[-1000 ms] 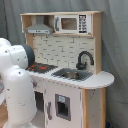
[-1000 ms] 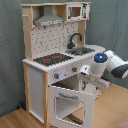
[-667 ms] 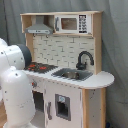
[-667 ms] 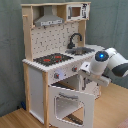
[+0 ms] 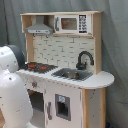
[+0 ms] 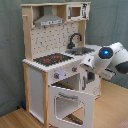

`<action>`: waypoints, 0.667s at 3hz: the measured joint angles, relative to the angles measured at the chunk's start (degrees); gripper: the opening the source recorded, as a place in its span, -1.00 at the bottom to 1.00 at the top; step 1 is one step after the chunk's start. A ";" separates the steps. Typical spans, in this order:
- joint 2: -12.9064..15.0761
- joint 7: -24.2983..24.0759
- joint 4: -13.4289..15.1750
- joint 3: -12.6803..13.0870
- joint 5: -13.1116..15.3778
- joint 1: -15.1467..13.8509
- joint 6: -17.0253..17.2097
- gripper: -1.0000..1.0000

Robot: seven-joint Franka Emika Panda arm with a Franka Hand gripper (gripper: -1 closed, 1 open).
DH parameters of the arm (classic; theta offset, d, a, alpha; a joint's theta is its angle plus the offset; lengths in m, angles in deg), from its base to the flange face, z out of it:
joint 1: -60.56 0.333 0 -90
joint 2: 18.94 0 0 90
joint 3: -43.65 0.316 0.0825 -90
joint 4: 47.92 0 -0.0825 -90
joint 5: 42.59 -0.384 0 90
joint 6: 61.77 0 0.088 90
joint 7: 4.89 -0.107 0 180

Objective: Play with the kitchen

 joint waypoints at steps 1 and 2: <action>-2.35 2.61 -2.20 1.37 1.95 -0.02 4.07 1.00; -4.17 5.18 -3.45 3.31 6.06 -0.25 6.54 1.00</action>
